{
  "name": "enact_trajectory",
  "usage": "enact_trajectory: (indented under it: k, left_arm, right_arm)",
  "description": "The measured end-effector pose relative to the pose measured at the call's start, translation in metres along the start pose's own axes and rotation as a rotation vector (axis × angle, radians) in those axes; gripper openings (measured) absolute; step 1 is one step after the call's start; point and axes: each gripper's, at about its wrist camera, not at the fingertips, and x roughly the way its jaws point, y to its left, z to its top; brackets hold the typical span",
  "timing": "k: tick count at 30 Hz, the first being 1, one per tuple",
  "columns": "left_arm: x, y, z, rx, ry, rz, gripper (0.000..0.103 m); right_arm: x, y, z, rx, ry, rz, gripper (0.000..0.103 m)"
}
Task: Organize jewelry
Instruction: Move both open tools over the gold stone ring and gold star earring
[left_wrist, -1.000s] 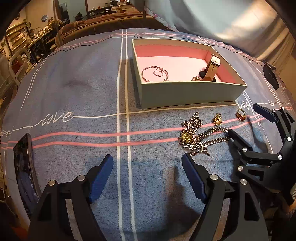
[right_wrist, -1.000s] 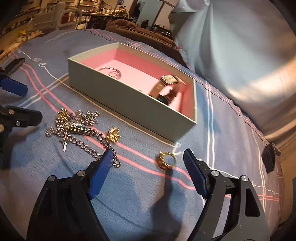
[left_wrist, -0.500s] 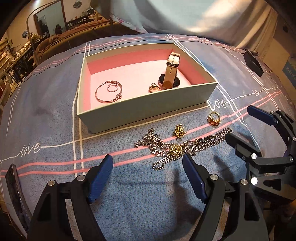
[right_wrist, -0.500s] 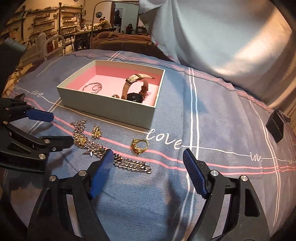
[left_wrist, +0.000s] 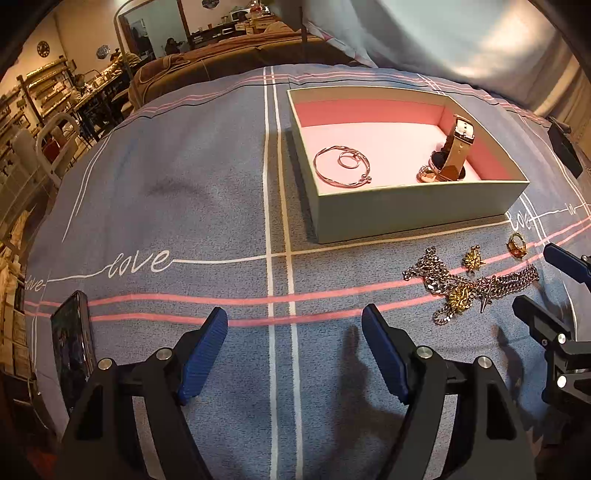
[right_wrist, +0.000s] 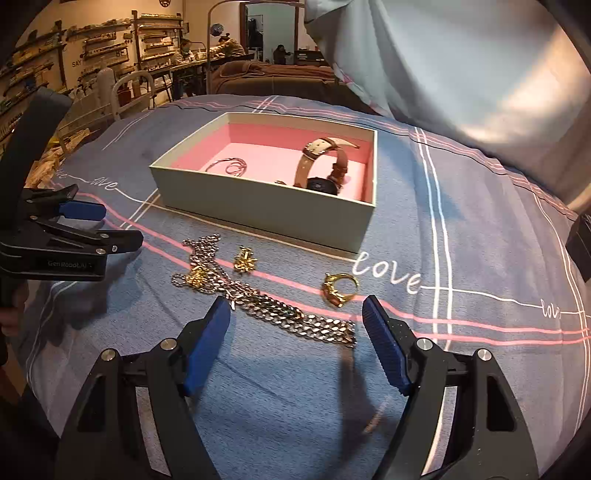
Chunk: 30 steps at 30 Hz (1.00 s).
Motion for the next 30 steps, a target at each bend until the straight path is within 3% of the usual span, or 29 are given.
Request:
enact_trajectory:
  k: [2,5,9,11,14,17,20,24,28,30]
  left_arm:
    - [-0.003,-0.004,0.000,0.010,-0.008,-0.023,0.074]
    - [-0.008,-0.021,0.000,0.051,-0.020,-0.067,0.074]
    - [-0.013,-0.042,-0.003,0.100,-0.026,-0.123,0.074]
    - [-0.014,-0.051,-0.003,0.116,-0.032,-0.147,0.075]
    - [-0.010,-0.066,-0.001,0.145,-0.033,-0.163,0.075]
    - [0.000,-0.073,0.002,0.152,-0.043,-0.124,0.075]
    - [0.004,-0.055,0.002,0.097,-0.034,-0.079,0.077]
    - [0.005,-0.008,0.000,-0.025,-0.034,0.049,0.075]
    - [0.001,0.010,-0.003,-0.056,-0.025,0.047,0.075]
    - [-0.003,0.003,-0.003,-0.036,-0.027,0.006,0.075]
  right_arm:
    - [0.010,0.011,0.003,-0.036,0.011,0.004,0.074]
    - [0.017,0.012,-0.002,-0.081,0.038,-0.121,0.072]
    - [0.003,-0.038,-0.017,0.056,0.072,-0.257,0.071]
    - [-0.003,-0.059,-0.023,0.125,0.080,-0.256,0.071]
    - [-0.009,-0.064,-0.023,0.132,0.063,-0.236,0.071]
    - [-0.005,-0.054,-0.020,0.118,0.052,-0.197,0.071]
    - [0.003,-0.044,-0.019,0.082,0.065,-0.189,0.071]
    - [0.005,-0.044,-0.021,0.094,0.068,-0.176,0.071]
    - [0.002,-0.043,-0.012,0.100,0.036,-0.143,0.071]
    - [0.001,-0.040,-0.007,0.095,0.028,-0.137,0.071]
